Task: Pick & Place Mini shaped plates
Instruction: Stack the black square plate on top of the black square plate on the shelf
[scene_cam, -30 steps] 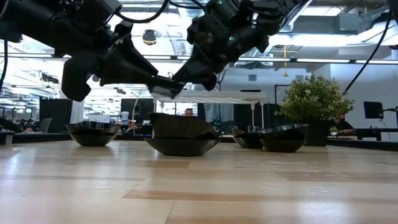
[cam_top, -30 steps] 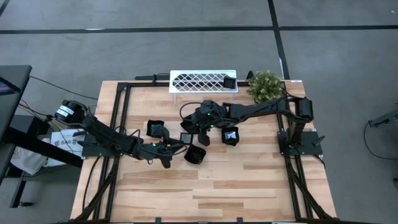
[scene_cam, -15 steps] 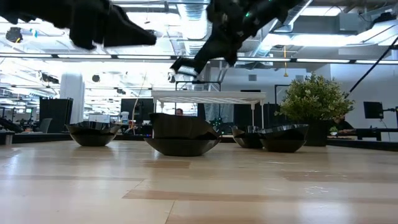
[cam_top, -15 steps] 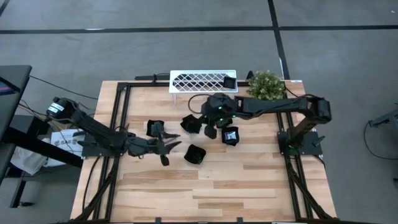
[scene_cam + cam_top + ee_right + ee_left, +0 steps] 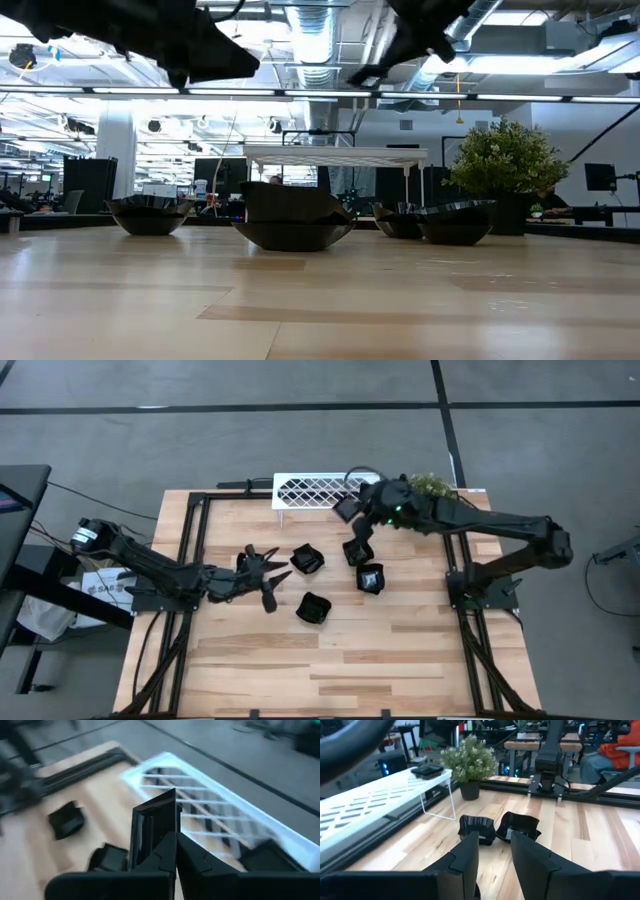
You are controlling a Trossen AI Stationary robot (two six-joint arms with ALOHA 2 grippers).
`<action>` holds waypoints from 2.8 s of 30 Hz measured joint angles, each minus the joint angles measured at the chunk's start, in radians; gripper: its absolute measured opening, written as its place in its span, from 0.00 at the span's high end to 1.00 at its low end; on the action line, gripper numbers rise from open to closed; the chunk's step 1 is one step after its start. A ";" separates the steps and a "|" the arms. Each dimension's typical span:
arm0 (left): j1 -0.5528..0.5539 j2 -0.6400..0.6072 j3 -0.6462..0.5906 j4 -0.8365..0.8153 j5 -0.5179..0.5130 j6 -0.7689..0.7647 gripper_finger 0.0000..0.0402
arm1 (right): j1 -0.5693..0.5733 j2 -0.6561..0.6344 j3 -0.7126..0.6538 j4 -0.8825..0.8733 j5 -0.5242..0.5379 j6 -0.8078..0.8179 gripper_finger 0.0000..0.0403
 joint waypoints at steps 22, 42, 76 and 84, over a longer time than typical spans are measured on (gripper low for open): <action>-0.006 -0.005 0.000 0.037 0.030 0.084 0.71 | -0.292 -0.237 -0.527 0.541 0.030 0.348 1.00; -0.006 -0.005 0.000 0.037 0.030 0.083 0.71 | -0.277 -0.074 -0.531 0.636 0.111 0.444 1.00; -0.006 -0.005 0.000 0.044 0.030 0.084 0.71 | -0.211 -0.074 -0.530 0.602 0.162 0.472 1.00; -0.006 -0.005 0.000 0.044 0.030 0.084 0.71 | -0.211 -0.074 -0.530 0.602 0.162 0.457 1.00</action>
